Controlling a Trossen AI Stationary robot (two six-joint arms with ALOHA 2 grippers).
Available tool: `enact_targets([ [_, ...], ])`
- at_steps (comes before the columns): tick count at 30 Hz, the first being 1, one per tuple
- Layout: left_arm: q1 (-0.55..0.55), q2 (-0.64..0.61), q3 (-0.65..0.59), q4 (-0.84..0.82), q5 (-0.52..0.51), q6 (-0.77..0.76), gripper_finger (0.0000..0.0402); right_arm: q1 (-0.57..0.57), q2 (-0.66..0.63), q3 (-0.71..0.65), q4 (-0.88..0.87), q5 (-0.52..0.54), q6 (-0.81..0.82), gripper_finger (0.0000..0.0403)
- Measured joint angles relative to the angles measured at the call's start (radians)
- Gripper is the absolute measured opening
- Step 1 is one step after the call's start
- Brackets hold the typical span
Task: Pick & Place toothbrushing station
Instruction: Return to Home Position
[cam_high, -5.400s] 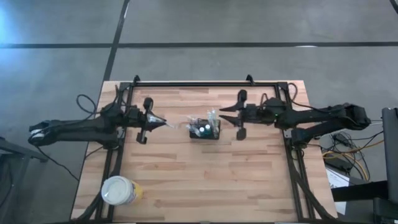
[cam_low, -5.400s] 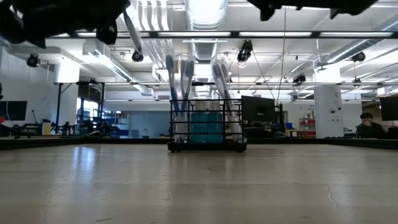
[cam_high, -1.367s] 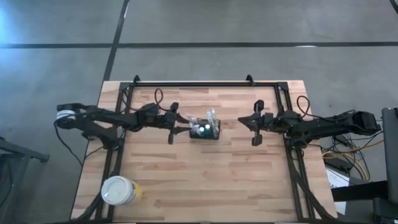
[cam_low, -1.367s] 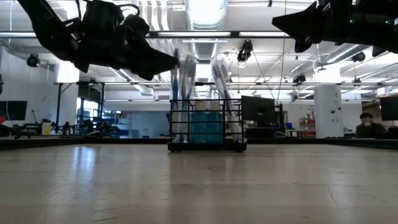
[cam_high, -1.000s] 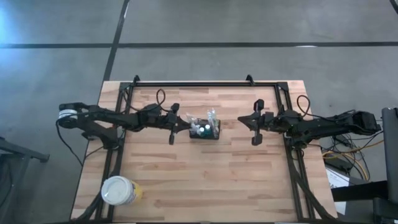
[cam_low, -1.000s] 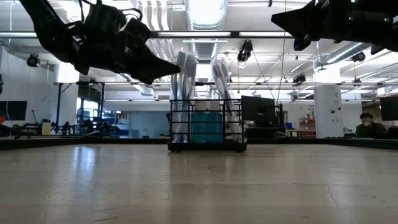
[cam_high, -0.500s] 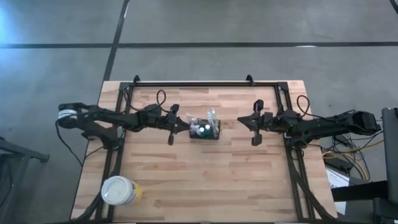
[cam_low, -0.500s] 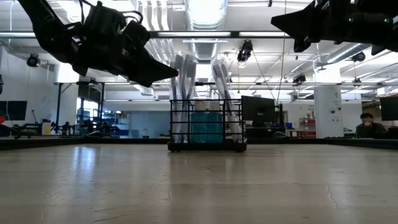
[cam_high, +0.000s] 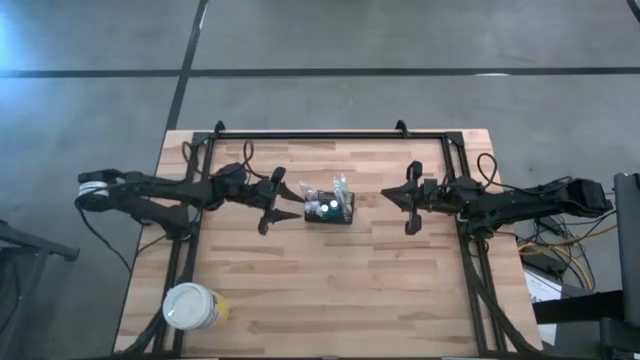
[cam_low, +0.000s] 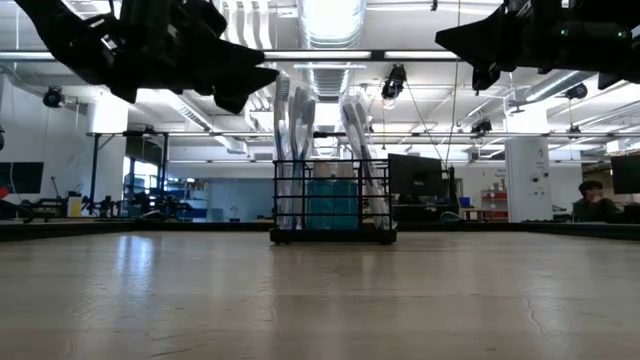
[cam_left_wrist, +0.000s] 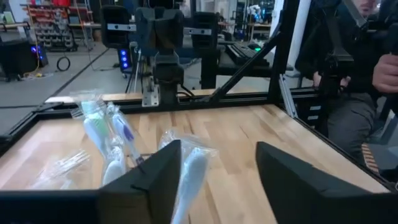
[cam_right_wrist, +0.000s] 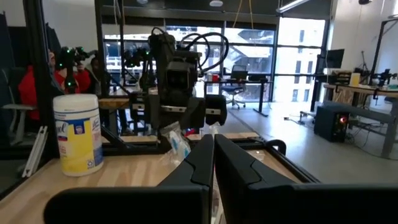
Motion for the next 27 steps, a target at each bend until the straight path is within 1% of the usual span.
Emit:
enact_targets([
  [4, 0.000, -0.055, 0.000, -0.068, 0.000, -0.002, 0.0245, 0.001, 0.000, 0.000, -0.007, 0.000, 0.002, 0.0008],
  [7, 0.000, -0.109, 0.000, -0.121, -0.001, 0.002, 0.0261, 0.001, 0.000, 0.000, -0.007, 0.000, 0.002, 0.0008],
  [12, 0.002, -0.234, 0.000, -0.239, -0.002, 0.032, 0.0265, 0.001, 0.000, 0.000, -0.010, -0.001, 0.027, 0.0008],
  [14, 0.003, -0.301, 0.000, -0.321, -0.005, 0.077, 0.0263, 0.000, 0.000, 0.000, -0.015, -0.025, 0.042, 0.0008],
  [16, 0.006, -0.370, 0.000, -0.411, -0.030, 0.122, 0.0260, 0.000, 0.001, 0.000, -0.015, -0.058, 0.045, 0.0008],
  [19, 0.011, -0.478, 0.000, -0.535, -0.110, 0.175, 0.0251, 0.001, 0.001, 0.000, -0.015, -0.074, 0.054, 0.0008],
  [22, 0.010, -0.583, -0.004, -0.639, -0.191, 0.223, 0.0234, 0.000, 0.001, 0.000, -0.018, -0.073, 0.068, 0.0008],
  [25, 0.011, -0.660, -0.021, -0.670, -0.233, 0.237, 0.0199, -0.002, 0.008, 0.000, -0.020, -0.073, 0.078, 0.0008],
  [27, 0.011, -0.697, -0.034, -0.683, -0.257, 0.246, 0.0162, -0.004, 0.015, 0.000, -0.021, -0.071, 0.078, 0.0008],
])
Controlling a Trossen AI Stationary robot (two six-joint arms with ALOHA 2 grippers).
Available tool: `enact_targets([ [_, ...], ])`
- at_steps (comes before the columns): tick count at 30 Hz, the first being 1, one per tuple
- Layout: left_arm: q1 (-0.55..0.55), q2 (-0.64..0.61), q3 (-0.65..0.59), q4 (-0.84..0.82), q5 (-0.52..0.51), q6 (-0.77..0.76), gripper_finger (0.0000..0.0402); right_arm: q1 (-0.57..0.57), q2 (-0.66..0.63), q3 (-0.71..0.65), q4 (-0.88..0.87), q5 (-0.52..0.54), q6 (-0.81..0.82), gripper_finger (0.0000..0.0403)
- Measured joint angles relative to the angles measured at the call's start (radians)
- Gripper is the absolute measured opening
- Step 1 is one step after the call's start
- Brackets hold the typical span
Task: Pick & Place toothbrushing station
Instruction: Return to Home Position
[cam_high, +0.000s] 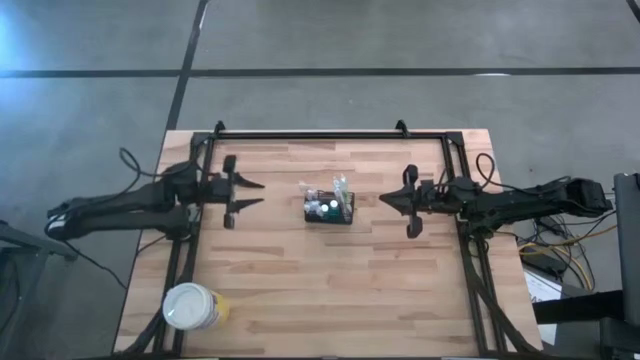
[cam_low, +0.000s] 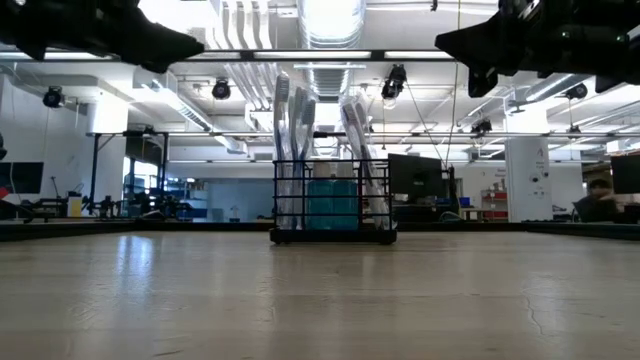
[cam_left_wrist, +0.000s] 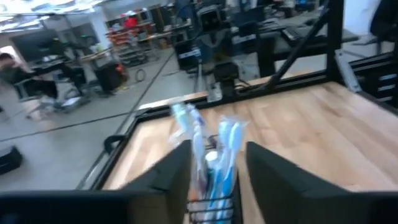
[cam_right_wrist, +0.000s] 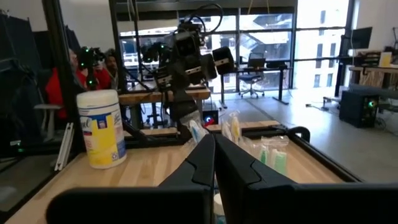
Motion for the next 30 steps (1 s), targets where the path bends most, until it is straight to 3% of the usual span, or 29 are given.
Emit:
enact_targets([
  [5, 0.000, -0.043, -0.056, -0.001, -0.034, 0.002, 0.0033, -0.006, 0.054, 0.000, 0.023, 0.001, 0.018, 0.0008],
  [7, 0.002, -0.048, -0.090, 0.034, -0.035, 0.000, 0.0012, -0.006, 0.091, 0.000, 0.053, 0.000, 0.017, 0.0008],
  [13, 0.022, -0.048, -0.199, 0.184, -0.032, -0.034, 0.0004, -0.010, 0.214, -0.004, 0.219, -0.009, 0.000, 0.0008],
  [20, 0.119, -0.112, -0.224, 0.187, 0.041, -0.068, 0.0002, -0.086, 0.281, -0.014, 0.278, -0.074, 0.015, 0.0008],
  [24, 0.173, -0.169, -0.219, 0.160, 0.079, -0.076, 0.0002, -0.144, 0.236, -0.041, 0.278, -0.110, 0.023, 0.0008],
  [30, 0.217, -0.237, -0.222, 0.108, 0.099, -0.078, 0.0001, -0.180, 0.072, -0.135, 0.277, -0.117, 0.035, 0.0008],
])
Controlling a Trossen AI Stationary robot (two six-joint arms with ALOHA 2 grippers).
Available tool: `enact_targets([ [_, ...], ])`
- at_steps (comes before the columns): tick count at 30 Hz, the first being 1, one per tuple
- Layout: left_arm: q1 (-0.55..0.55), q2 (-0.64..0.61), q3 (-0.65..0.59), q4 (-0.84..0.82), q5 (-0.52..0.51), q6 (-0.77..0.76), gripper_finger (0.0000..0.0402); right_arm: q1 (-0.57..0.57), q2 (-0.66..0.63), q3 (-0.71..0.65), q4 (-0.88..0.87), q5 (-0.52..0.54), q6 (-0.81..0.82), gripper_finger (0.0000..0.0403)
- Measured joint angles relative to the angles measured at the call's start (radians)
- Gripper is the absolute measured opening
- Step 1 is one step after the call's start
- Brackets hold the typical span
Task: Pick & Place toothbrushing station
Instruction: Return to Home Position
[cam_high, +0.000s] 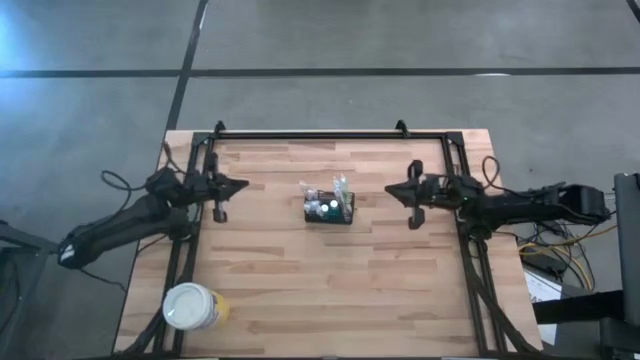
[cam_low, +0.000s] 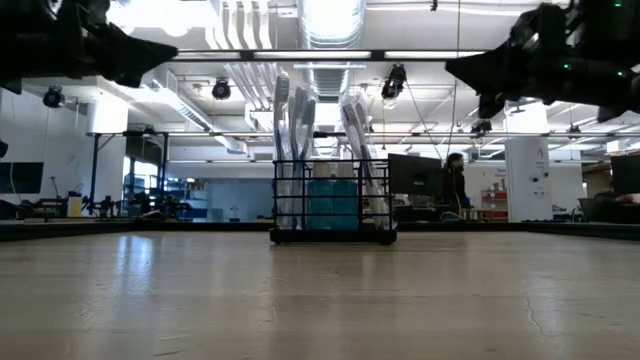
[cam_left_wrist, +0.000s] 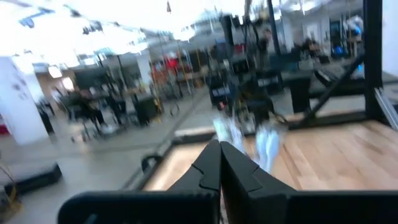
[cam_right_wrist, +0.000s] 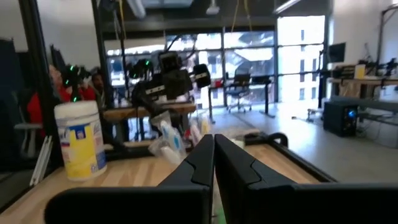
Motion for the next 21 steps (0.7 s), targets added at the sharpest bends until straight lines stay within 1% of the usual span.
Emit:
enact_targets([
  [4, 0.008, -0.014, -0.020, 0.001, 0.000, 0.000, 0.0001, -0.029, -0.116, -0.076, -0.005, 0.001, 0.023, 0.0008],
  [5, 0.008, -0.016, -0.029, -0.001, 0.000, 0.000, 0.0001, -0.038, -0.140, -0.082, -0.033, 0.000, 0.030, 0.0008],
  [7, 0.013, -0.023, -0.044, 0.010, 0.000, -0.001, 0.0001, -0.059, -0.202, -0.082, -0.125, -0.013, 0.031, 0.0008],
  [11, 0.033, -0.046, -0.067, 0.010, 0.000, -0.013, 0.0001, -0.107, -0.323, -0.082, -0.252, -0.045, 0.037, 0.0008],
  [15, 0.059, -0.085, -0.068, 0.010, 0.004, -0.021, 0.0000, -0.161, -0.459, -0.082, -0.369, -0.111, 0.057, 0.0008],
  [21, 0.077, -0.137, -0.122, 0.011, 0.037, -0.046, 0.0000, -0.234, -0.660, -0.082, -0.616, -0.119, 0.058, 0.0008],
])
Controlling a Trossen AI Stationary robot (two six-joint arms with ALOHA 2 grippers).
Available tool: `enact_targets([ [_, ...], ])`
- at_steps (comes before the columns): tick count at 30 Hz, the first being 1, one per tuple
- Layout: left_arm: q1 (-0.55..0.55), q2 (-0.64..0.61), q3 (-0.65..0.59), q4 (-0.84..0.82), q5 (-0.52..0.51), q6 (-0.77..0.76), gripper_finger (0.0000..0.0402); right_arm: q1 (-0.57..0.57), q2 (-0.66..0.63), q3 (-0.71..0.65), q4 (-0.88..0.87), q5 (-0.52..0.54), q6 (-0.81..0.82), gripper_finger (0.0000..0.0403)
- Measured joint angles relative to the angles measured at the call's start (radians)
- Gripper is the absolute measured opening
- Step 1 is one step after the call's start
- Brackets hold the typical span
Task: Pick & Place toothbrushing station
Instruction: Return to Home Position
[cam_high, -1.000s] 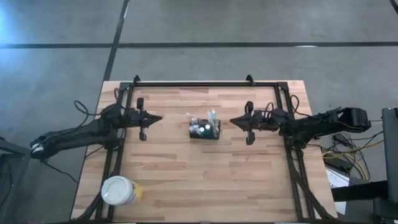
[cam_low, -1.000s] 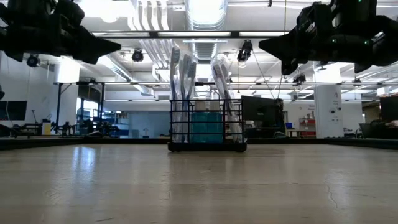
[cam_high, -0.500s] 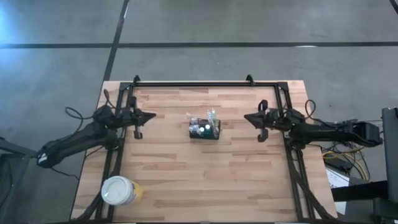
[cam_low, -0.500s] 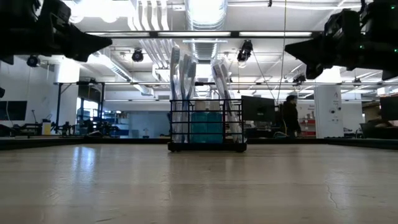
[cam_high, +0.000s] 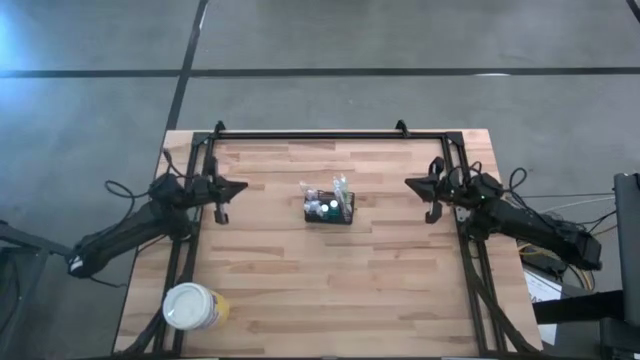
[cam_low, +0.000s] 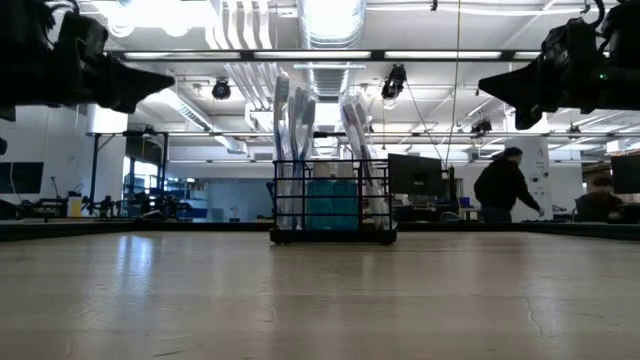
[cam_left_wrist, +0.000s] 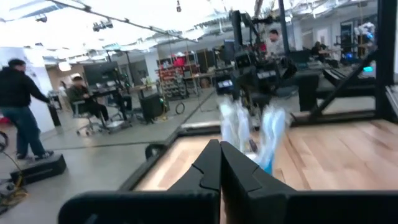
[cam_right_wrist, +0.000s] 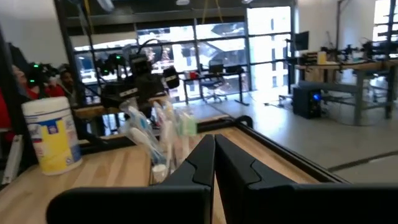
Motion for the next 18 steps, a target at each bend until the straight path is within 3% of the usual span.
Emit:
enact_targets([
  [8, 0.005, -0.042, -0.060, -0.026, 0.037, 0.001, 0.0000, -0.018, -0.142, 0.000, -0.119, 0.000, -0.011, 0.0008],
  [18, 0.005, -0.054, -0.060, -0.025, 0.049, 0.001, 0.0001, -0.019, -0.134, 0.000, -0.205, 0.061, -0.040, 0.0008],
])
